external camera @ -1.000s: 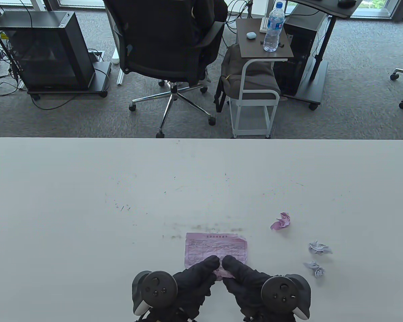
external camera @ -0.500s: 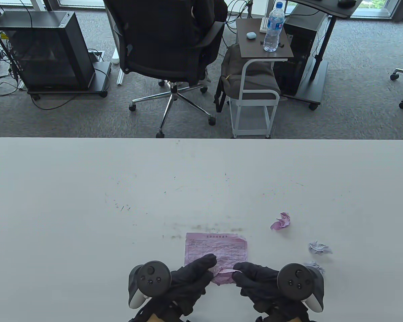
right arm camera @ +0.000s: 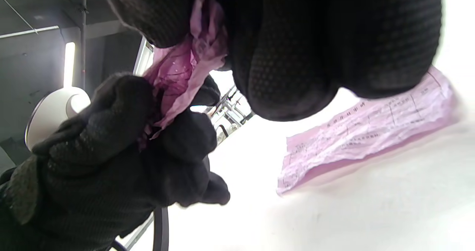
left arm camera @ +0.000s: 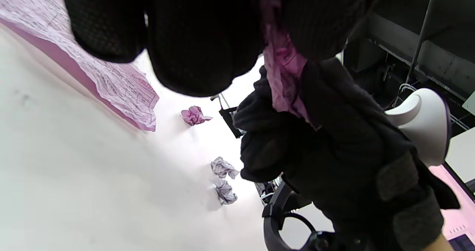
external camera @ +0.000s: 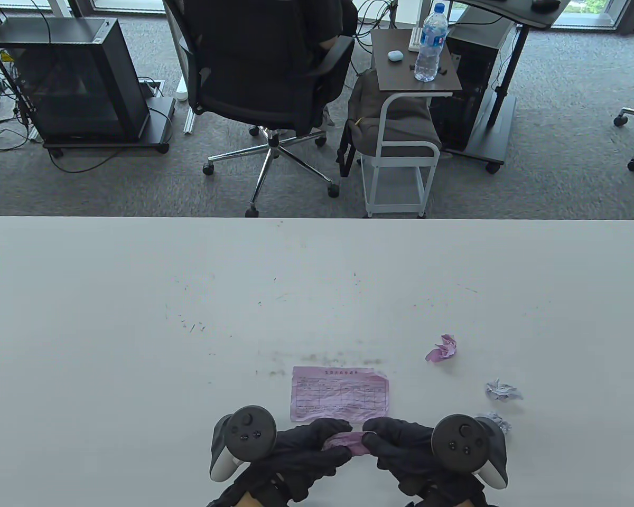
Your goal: Flatten crumpled invoices and stack
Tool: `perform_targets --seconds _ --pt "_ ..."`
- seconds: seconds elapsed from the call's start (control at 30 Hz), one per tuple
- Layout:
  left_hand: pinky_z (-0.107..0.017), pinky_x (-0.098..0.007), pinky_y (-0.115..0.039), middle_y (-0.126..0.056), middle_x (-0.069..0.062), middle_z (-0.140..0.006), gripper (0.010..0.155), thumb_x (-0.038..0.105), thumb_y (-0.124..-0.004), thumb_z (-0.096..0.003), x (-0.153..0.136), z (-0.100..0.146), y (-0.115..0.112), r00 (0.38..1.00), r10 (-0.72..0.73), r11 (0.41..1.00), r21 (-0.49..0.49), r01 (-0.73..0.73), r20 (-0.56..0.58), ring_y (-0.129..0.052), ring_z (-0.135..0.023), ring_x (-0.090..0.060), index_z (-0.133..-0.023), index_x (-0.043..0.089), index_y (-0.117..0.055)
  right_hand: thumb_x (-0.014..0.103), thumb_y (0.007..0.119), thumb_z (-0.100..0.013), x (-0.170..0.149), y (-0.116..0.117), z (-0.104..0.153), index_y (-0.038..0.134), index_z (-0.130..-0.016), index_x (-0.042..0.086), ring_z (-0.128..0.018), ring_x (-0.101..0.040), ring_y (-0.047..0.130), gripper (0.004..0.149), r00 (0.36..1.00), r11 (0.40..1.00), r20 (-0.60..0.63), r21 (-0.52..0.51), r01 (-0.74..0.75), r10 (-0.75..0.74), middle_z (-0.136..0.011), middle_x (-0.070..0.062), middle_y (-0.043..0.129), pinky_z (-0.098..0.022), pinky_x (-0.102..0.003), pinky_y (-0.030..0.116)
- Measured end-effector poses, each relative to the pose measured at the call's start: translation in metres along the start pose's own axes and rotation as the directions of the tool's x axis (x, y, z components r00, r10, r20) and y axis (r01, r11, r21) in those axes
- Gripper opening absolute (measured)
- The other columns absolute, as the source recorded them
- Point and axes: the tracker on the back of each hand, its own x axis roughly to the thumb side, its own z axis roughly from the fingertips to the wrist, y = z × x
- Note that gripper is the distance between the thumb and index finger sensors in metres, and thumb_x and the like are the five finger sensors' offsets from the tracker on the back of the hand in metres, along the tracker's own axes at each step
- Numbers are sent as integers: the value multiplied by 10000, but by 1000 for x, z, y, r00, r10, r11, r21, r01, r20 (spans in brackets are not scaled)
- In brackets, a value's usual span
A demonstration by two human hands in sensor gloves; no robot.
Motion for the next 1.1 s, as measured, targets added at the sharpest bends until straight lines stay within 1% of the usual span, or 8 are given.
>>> perform_targets --seconds 0.17,0.27,0.4,0.57,0.73,0.87,0.93,1.1 --pt "-526 -572 -805 -856 -190 -848 503 344 -848 -545 5 -2 -2 993 -115 993 -24 116 20 -1013 -602 -325 -958 68 -767 491 792 -502 0 -2 -1 416 -1068 77 -782 -473 803 796 997 999 77 26 -24 22 -1060 -338 530 -467 -531 820" --pt "-503 -550 -839 -882 -181 -816 500 308 -866 -531 7 -3 -8 995 -101 995 -17 101 15 -1043 -566 -293 -949 51 -767 419 823 -497 1 4 -3 535 -1030 68 -738 -427 860 701 994 999 106 40 20 -24 -977 -310 693 -462 -520 833" --pt "-496 -531 -855 -897 -137 -774 568 271 -874 -527 5 -2 -7 999 -35 999 19 35 -7 -1053 -522 -243 -1000 27 -675 297 807 -506 3 5 -4 759 -867 102 -457 -262 1009 414 994 986 104 -161 45 -29 -709 -173 948 -309 -401 905" --pt "-495 -513 -862 -901 -115 -762 557 298 -854 -546 -5 0 -6 992 110 993 58 -107 -54 -1054 -508 -218 -1000 34 -668 281 793 -515 -3 6 -1 753 -863 85 -428 -264 1008 401 979 947 65 -249 201 -191 -686 -185 950 -287 -398 901" --pt "-500 -544 -836 -913 -149 -762 504 404 -796 -588 -12 -4 -15 981 166 983 -58 -172 -97 -1049 -516 -280 -961 67 -754 273 800 -508 -7 1 1 755 -854 73 -343 -207 1004 402 983 937 30 -298 182 -181 -591 -140 967 -236 -366 900" --pt "-548 -611 -755 -733 -283 -967 608 480 -770 -586 -9 -5 -15 992 12 974 -225 -40 -125 -954 -695 -402 -1021 56 -734 273 812 -507 -7 -7 3 765 -854 82 -290 -186 989 398 1000 957 20 -290 20 -15 -538 -115 973 -205 -356 890" --pt "-600 -604 -703 -385 -292 -1123 843 571 -745 -576 -7 -4 -14 997 -9 969 -245 -10 -78 -723 -894 -548 -1157 59 -412 303 830 -502 -5 -10 3 780 -854 116 -260 -157 983 402 993 965 65 -250 -76 95 -503 -78 982 -192 -337 890" --pt "-622 -634 -676 -450 -232 -1118 759 489 -810 -560 -3 -6 -14 991 133 971 -194 -137 -32 -696 -940 -529 -1097 82 -460 326 855 -491 6 0 2 797 -844 143 -225 -142 968 401 981 982 154 -166 -92 118 -459 -50 982 -177 -332 882"
